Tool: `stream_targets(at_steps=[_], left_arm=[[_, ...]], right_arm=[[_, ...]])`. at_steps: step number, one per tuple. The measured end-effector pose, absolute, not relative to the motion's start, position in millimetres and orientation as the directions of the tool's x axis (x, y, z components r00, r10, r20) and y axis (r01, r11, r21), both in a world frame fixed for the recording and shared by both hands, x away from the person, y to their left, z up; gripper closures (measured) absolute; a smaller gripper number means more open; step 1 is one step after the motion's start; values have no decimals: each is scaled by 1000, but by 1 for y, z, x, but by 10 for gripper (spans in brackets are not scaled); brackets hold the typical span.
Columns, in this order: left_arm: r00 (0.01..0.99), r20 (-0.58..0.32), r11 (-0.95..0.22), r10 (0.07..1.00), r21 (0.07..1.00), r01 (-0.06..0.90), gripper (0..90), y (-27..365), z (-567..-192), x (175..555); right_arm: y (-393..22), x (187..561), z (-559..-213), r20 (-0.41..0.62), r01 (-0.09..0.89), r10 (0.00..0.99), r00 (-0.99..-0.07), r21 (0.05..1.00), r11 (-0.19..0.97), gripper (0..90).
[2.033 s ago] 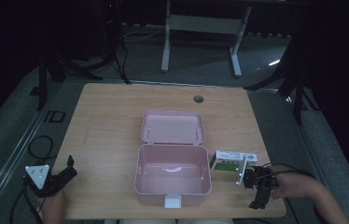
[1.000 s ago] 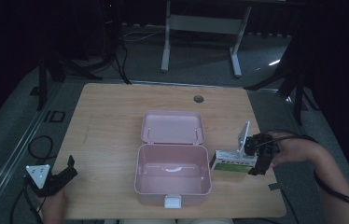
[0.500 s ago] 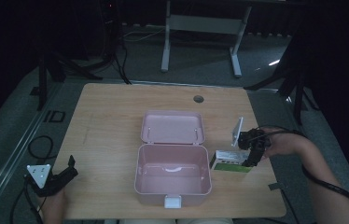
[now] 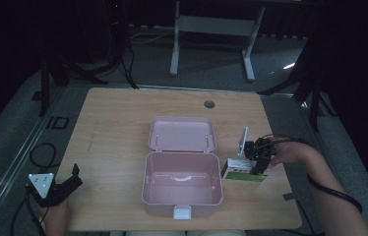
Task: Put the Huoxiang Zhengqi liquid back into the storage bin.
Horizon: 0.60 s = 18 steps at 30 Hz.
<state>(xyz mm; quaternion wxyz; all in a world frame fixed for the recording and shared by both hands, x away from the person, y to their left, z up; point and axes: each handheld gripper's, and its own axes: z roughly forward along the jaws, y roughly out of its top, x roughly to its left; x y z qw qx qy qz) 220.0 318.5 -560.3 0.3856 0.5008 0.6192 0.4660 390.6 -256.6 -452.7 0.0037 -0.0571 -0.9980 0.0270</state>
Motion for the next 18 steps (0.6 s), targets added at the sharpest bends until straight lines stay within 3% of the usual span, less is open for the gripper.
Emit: stream_targets(at_steps=[7,9,18], left_arm=[[-200,-10,63,980,963,261,21,318,-560,220],[-200,-10,64,980,963,261,21,318,-560,220],[-199,-12,65,980,963,262,21,318,-560,220]], right_arm=[[-255,391,-460,14,101,102,-995,-64,993,532],[-254,391,-463,28,90,92,-995,-66,994,587],[-252,388,-460,29,81,83,-996,-65,995,614]])
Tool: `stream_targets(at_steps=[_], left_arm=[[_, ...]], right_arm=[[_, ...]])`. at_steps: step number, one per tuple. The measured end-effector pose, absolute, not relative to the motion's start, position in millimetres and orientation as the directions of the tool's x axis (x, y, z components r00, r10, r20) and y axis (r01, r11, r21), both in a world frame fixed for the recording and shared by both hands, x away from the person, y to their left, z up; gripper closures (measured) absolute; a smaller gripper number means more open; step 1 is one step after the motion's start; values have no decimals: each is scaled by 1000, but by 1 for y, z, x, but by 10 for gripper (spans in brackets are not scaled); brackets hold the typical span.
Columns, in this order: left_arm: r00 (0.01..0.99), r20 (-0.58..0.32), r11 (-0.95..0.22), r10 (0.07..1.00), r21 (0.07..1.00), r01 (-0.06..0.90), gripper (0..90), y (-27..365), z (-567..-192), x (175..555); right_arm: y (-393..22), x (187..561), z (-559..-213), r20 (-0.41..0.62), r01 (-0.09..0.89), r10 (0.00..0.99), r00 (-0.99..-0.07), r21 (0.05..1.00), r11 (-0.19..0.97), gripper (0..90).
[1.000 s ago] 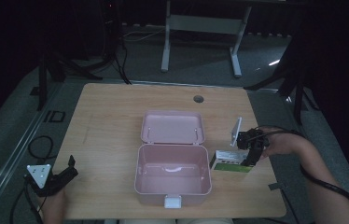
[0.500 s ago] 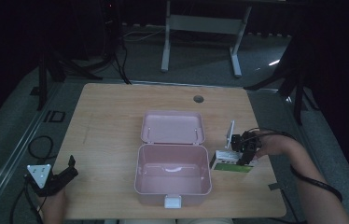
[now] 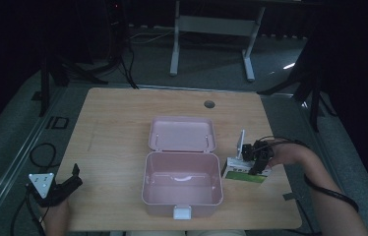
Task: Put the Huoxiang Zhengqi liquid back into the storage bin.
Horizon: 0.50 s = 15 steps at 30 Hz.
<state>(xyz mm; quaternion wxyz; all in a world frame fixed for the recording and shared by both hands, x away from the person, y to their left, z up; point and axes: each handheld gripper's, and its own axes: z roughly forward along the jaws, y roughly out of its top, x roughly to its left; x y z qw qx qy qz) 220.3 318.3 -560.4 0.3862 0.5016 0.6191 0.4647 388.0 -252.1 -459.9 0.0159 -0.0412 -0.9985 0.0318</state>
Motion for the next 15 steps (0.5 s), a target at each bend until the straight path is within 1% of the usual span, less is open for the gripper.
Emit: stream_targets(at_steps=[6,11,15], left_arm=[[-199,-9,62,980,963,264,21,318,-560,220],[-200,-9,63,980,963,264,21,318,-560,220],[-201,-11,64,980,963,262,21,318,-560,220]], right_arm=[[-253,383,-456,35,76,79,-996,-68,995,614],[-256,372,-452,33,73,74,-997,-45,996,615],[-257,363,-451,63,67,70,-996,-41,997,616]])
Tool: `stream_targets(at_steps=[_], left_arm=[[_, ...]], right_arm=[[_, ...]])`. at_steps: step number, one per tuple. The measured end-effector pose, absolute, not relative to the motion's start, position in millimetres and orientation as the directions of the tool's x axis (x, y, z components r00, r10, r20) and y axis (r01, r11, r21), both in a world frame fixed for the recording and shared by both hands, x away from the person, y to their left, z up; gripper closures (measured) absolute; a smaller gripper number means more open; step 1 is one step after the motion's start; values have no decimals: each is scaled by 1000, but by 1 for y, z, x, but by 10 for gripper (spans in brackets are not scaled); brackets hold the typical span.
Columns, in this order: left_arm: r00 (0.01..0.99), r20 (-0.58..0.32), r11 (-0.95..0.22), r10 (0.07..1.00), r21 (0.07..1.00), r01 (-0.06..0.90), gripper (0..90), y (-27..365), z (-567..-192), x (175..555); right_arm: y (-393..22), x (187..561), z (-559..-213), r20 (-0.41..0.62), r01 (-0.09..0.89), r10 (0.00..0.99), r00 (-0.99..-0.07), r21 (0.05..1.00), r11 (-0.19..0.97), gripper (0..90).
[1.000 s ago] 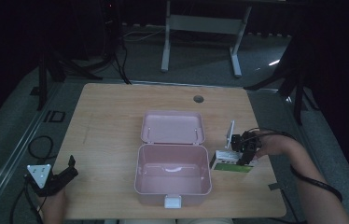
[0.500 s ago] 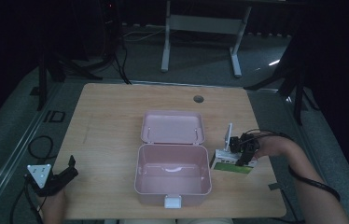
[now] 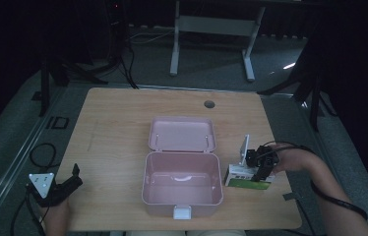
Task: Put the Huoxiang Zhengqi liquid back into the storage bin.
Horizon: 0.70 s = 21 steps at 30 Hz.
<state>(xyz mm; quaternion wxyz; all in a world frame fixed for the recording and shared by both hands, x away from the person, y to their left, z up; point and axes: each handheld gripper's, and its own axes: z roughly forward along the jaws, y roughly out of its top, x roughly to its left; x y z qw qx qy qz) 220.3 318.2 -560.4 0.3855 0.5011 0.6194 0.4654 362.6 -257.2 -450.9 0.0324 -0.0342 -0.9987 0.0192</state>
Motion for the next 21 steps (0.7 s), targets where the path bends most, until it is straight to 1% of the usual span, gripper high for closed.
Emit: stream_targets(at_steps=[11,18,21], left_arm=[[-199,-9,63,980,962,265,21,318,-560,220],[-200,-8,62,980,962,267,21,318,-560,221],[-201,-8,62,980,962,267,21,318,-560,221]], right_arm=[[-262,337,-453,73,67,68,-995,-18,998,616],[-262,322,-450,69,44,44,-997,-7,999,616],[-261,313,-449,65,25,26,-998,-17,1000,616]])
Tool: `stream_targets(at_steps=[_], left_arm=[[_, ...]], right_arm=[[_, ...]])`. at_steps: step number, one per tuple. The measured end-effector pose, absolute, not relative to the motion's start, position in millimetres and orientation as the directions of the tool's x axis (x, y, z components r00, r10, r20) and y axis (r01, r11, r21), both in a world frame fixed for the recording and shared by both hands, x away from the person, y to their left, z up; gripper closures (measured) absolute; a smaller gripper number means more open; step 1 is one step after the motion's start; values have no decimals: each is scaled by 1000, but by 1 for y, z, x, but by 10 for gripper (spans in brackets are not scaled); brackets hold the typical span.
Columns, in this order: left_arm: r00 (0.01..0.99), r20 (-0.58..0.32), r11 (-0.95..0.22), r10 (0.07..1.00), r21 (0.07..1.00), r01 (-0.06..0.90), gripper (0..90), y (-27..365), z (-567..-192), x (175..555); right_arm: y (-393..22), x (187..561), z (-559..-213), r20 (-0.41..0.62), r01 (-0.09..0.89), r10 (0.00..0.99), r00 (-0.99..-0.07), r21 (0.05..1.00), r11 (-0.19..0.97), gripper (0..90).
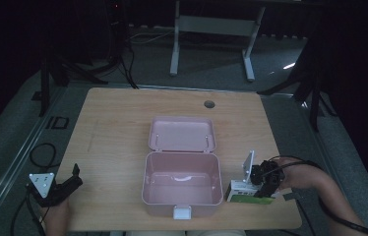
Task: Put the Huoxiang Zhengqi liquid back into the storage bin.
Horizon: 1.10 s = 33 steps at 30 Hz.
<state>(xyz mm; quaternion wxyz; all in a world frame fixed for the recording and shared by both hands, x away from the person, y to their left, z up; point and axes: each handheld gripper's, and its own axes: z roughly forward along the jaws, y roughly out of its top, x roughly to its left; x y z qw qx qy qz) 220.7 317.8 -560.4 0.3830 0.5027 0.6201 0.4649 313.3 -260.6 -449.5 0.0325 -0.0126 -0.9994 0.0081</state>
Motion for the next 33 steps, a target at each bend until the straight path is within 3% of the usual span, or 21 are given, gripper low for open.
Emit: stream_targets(at_steps=[9,33], left_arm=[[-202,-5,60,979,961,269,21,318,-560,221],[-197,-9,62,980,962,267,21,318,-560,220]], right_arm=[[-258,305,-436,57,37,39,-998,-43,998,616],[-242,290,-324,-3,46,46,-999,-10,999,617]])
